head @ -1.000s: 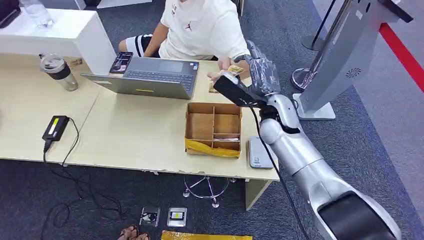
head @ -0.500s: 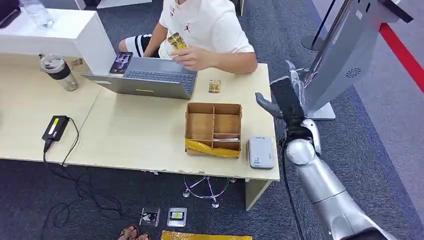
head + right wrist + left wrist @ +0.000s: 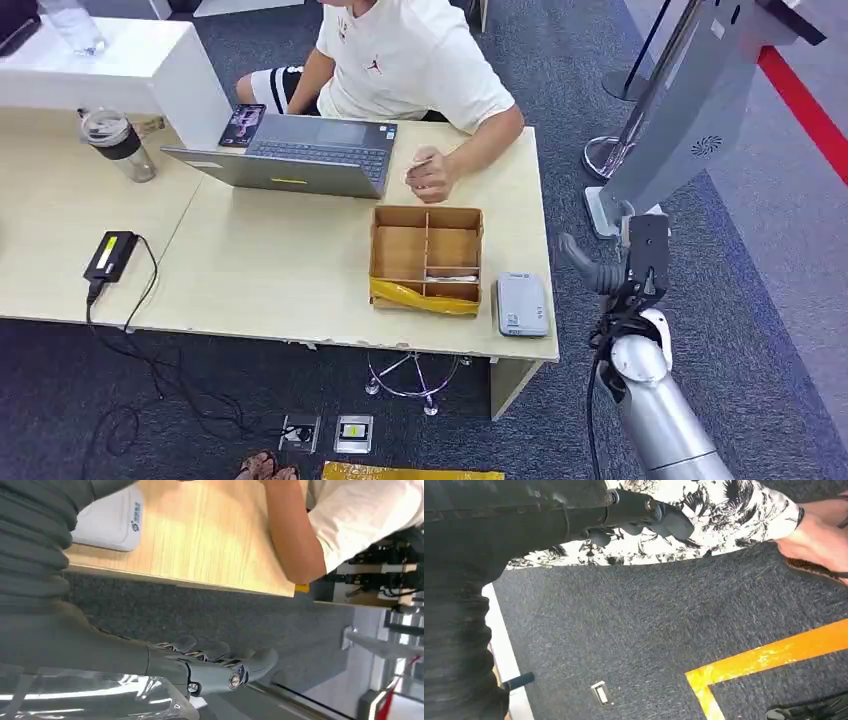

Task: Pass the card to the sensor for recognition and then transmit it.

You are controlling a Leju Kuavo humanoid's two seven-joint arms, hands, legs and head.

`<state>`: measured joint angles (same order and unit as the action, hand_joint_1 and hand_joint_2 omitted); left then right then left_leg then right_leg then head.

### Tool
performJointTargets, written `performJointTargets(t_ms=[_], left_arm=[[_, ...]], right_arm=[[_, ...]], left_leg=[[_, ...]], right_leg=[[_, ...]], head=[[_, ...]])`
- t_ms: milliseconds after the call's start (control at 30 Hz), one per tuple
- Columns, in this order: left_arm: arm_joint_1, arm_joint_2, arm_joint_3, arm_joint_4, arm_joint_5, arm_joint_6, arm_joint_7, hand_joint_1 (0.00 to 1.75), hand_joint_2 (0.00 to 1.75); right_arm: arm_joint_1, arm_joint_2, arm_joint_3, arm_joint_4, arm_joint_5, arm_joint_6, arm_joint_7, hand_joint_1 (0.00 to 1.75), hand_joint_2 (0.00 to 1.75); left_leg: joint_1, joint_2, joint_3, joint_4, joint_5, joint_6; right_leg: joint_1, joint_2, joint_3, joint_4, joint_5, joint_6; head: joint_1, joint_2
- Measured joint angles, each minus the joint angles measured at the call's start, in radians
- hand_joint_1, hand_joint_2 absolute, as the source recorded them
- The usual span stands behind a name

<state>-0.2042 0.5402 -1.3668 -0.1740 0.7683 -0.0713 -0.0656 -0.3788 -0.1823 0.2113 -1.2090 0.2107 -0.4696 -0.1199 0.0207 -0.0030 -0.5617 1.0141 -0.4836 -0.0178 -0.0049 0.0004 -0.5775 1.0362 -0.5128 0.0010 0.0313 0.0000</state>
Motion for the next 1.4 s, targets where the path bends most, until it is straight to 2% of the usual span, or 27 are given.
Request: performJointTargets(t_ms=[67,167,367,533,733,867,1033,1400], left_arm=[[0.0,0.0,0.0,0.0,0.007,0.006,0.0,0.0,1.75],[0.0,-0.002,0.0,0.0,0.01,0.01,-0.002,0.0,1.75],[-0.002,-0.003,0.0,0.0,-0.019,0.027,-0.021,0.0,1.75],[-0.002,-0.01,0.0,0.0,-0.027,0.093,-0.05,0.0,1.75],[-0.004,-0.028,0.0,0.0,-0.035,0.108,-0.053,0.0,1.75],[-0.005,-0.036,0.0,-0.001,-0.035,0.105,-0.041,0.0,1.75],[-0.006,-0.047,0.0,-0.001,-0.024,0.115,-0.023,0.0,1.75],[-0.007,-0.061,0.0,-0.002,-0.015,0.127,-0.002,0.0,1.75]], right_arm=[[0.014,0.0,0.005,-0.036,0.072,0.022,0.022,0.0,1.75],[0.027,0.002,0.024,-0.109,0.201,0.094,0.038,0.0,1.75],[0.034,0.026,0.123,-0.293,0.505,0.219,0.033,0.0,1.75],[0.034,0.046,0.221,-0.378,0.618,0.289,0.012,0.0,1.75],[0.032,0.066,0.327,-0.396,0.719,0.373,0.015,0.0,1.75],[0.029,0.07,0.373,-0.39,0.753,0.392,0.042,0.0,1.75],[0.027,0.075,0.392,-0.347,0.75,0.385,0.082,0.0,1.75],[0.012,0.079,0.407,-0.22,0.743,0.293,0.138,0.0,1.75]], left_leg=[[0.0,0.0,0.0,0.0,0.0,0.0],[0.0,0.0,0.0,0.0,0.0,0.0],[0.0,0.0,0.0,0.0,0.0,0.0],[0.0,0.0,0.0,0.0,0.0,0.0],[0.0,0.0,0.0,0.0,0.0,0.0],[0.0,0.0,0.0,0.0,0.0,0.0],[0.0,0.0,0.0,0.0,0.0,0.0],[0.0,0.0,0.0,0.0,0.0,0.0]], right_leg=[[0.0,0.0,0.0,0.0,0.0,0.0],[0.0,0.0,0.001,0.0,0.0,0.0],[0.0,0.0,0.0,0.0,0.0,0.0],[0.0,0.0,0.001,0.0,0.0,0.0],[0.0,0.0,0.001,0.0,0.0,0.0],[0.0,0.0,0.001,0.0,0.0,0.0],[0.0,0.0,0.001,0.0,0.0,0.0],[0.0,0.0,0.0,0.0,0.0,0.0]], head=[[0.0,0.0],[0.0,0.0],[0.0,0.0],[0.0,0.0],[0.0,0.0],[0.0,0.0],[0.0,0.0],[0.0,0.0]])
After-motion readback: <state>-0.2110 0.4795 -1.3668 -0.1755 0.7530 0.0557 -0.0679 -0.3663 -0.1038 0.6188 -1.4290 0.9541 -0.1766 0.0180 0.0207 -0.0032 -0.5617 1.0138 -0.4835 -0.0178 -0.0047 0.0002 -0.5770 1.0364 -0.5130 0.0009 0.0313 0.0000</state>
